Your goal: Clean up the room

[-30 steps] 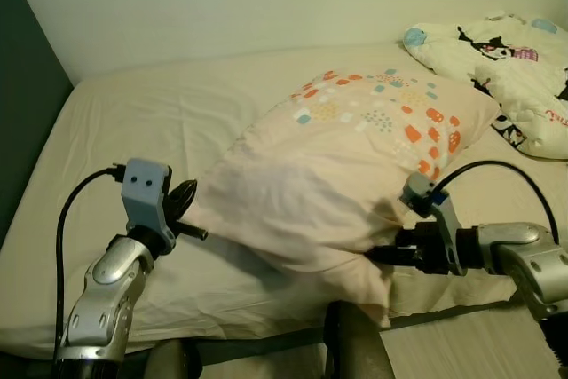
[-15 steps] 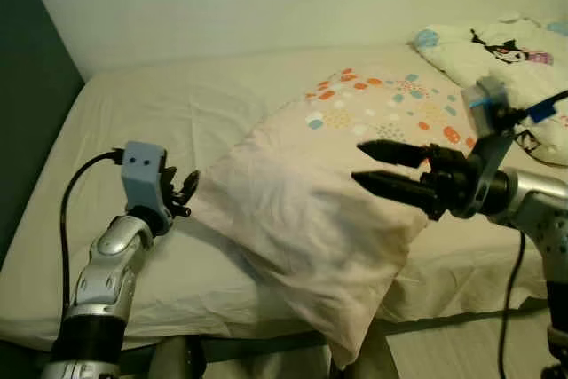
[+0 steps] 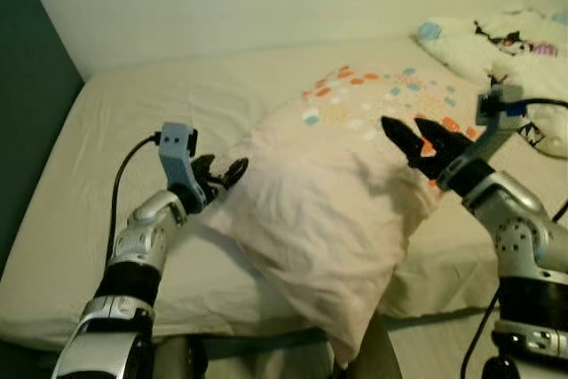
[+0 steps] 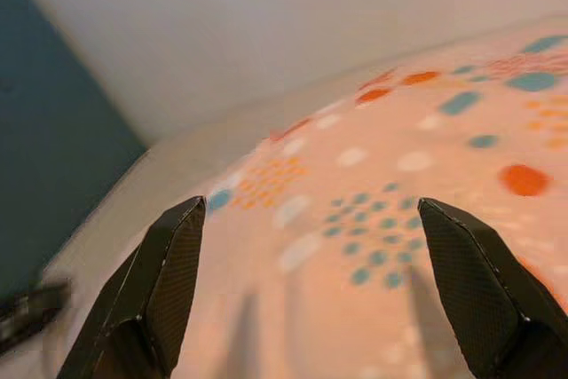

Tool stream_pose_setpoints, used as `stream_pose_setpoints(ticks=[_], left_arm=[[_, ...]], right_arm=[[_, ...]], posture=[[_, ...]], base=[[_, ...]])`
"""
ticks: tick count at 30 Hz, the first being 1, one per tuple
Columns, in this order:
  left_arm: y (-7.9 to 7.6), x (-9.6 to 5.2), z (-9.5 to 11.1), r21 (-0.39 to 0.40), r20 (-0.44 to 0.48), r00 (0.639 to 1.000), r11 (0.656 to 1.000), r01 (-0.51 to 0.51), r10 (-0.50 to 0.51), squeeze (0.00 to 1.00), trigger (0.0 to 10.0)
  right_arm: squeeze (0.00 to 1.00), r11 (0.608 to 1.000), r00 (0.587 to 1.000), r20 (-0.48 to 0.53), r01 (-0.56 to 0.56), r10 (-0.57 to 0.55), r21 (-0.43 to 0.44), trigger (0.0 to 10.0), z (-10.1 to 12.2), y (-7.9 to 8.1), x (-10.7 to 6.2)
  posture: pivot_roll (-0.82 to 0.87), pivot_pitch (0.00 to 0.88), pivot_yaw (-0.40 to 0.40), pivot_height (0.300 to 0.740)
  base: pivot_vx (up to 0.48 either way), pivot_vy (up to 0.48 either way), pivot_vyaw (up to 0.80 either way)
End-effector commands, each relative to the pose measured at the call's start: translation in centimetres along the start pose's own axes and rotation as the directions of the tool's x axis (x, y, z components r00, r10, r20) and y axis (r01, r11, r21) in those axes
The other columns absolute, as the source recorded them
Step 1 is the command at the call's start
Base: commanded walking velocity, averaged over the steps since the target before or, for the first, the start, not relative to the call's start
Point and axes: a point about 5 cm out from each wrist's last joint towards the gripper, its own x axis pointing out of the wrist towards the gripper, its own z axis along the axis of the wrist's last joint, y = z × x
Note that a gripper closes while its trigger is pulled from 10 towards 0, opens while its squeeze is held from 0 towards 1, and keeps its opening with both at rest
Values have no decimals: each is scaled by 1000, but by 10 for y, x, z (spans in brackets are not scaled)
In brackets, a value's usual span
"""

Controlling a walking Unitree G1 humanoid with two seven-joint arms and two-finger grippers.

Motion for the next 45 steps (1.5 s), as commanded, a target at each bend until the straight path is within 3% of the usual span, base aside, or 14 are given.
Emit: stream_pose_setpoints(ticks=[1, 3, 9, 10, 15, 17, 18, 19, 21, 22, 40, 42, 43, 45], left_arm=[[0, -1, -11, -53, -49, 998, 998, 31, -34, 1000, 10000], [-5, 3, -23, -101, -134, 984, 990, 103, -116, 1000, 10000], [-20, 6, -41, -73, -230, 950, 978, 198, -210, 1000, 10000], [-26, 7, -46, -100, -244, 937, 967, 232, -250, 0, 10000], [-49, 9, -58, -246, -253, 865, 894, 375, -433, 0, 10000], [-51, 9, -57, -267, -244, 856, 880, 392, -455, 0, 10000], [-53, 10, -57, -278, -241, 845, 868, 411, -478, 0, 8745], [-55, 10, -57, -286, -236, 836, 857, 428, -496, 0, 2039], [-56, 10, -56, -288, -234, 831, 852, 437, -505, 0, 2039], [-57, 11, -55, -296, -222, 830, 847, 442, -511, 0, 0], [-41, 6, -40, -356, -164, 820, 809, 468, -548, 0, 0], [-36, 1, -37, -363, -162, 808, 796, 485, -567, 0, 0], [-20, -15, -32, -382, -148, 793, 774, 505, -591, 0, 0], [-15, -22, -31, -390, -143, 791, 768, 508, -596, 0, 0]], right_arm=[[0, 999, 1000, 4, 9, -10, 44, 10000, -4, 1, -6], [0, 997, 1000, 17, 21, -23, 67, 10000, -6, 1, -17], [0, 995, 998, 51, 42, -47, 88, 10000, -5, -1, -25], [0, 994, 997, 56, 53, -59, 93, 10000, -5, -1, -26], [0, 990, 993, 59, 97, -103, 99, 10000, -5, -3, -30], [0, 990, 992, 58, 103, -110, 101, 10000, -5, -3, -31], [0, 989, 992, 57, 107, -114, 103, 10000, -5, -3, -32], [0, 988, 991, 60, 112, -119, 110, 10000, -4, -4, -31], [0, 987, 990, 62, 115, -123, 115, 10000, -4, -4, -31], [0, 986, 990, 62, 116, -124, 119, 10000, -4, -4, -30], [0, 983, 988, 57, 134, -142, 125, 10000, -3, -4, -24], [0, 982, 987, 61, 140, -148, 124, 10000, -2, -5, -23], [0, 982, 985, 71, 146, -156, 123, 10000, 0, -7, -20], [0, 981, 985, 74, 148, -158, 122, 10000, 1, -8, -19]], posture=[[-108, 248, 89, 532], [-112, 258, 97, 532], [-114, 273, 107, 532], [-118, 284, 113, 532], [-116, 292, 114, 532], [-116, 292, 114, 532], [-114, 291, 113, 532], [-110, 287, 111, 532], [-110, 287, 111, 532], [-108, 285, 106, 532], [-92, 266, 84, 532], [-86, 259, 80, 532], [-82, 249, 71, 532], [-82, 249, 71, 532]], base=[[0, 0, 0], [0, 0, 0], [0, 0, 0], [0, 0, 0], [0, 0, 0], [0, 0, 0], [0, 0, 0], [0, 0, 0], [0, 0, 0], [0, 0, 0], [0, 0, 0], [0, 0, 0], [0, 0, 0], [0, 0, 0]])
